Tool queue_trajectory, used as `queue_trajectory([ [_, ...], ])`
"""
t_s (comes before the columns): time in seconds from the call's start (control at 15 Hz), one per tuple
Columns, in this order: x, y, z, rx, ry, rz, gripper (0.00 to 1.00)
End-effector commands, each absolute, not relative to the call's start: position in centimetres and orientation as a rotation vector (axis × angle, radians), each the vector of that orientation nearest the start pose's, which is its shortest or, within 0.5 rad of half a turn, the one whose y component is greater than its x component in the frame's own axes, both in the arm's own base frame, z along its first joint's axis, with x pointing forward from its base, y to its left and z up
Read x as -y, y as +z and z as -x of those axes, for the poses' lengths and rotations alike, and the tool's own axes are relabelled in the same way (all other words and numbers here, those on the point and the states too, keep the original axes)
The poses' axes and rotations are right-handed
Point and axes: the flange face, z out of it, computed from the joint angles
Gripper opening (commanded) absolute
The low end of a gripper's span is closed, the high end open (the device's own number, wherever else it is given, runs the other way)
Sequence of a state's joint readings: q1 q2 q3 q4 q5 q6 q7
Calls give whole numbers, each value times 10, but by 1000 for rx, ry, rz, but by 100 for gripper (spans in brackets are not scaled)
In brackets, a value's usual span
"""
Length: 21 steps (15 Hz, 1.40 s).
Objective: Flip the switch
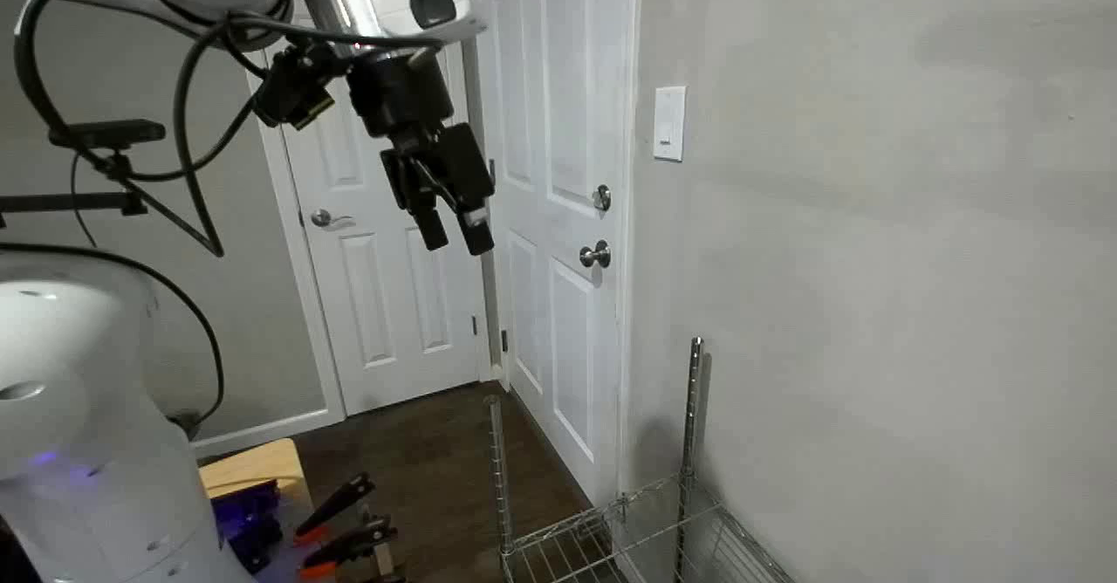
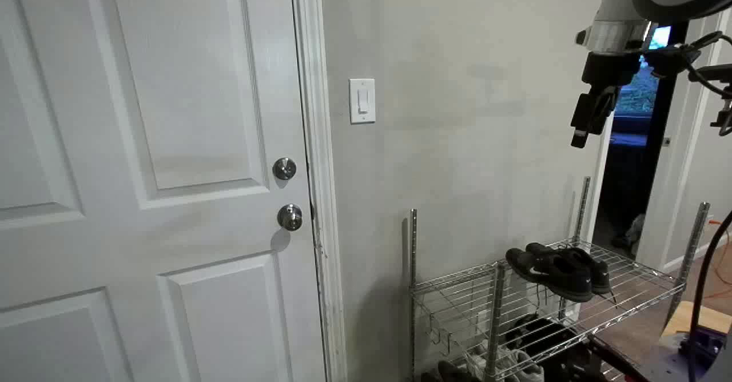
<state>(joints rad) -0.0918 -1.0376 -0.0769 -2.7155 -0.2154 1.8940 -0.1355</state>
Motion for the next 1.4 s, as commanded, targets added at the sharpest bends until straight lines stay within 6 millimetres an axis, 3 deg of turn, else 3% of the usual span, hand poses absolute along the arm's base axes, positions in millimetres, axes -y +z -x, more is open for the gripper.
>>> queue_trajectory([
  [0.0,63,521,-264,72,-320,3297,100],
  [1.0,65,520,-265,90,-341,3285,100],
  [1.33,53,508,-290,141,-371,3277,100],
])
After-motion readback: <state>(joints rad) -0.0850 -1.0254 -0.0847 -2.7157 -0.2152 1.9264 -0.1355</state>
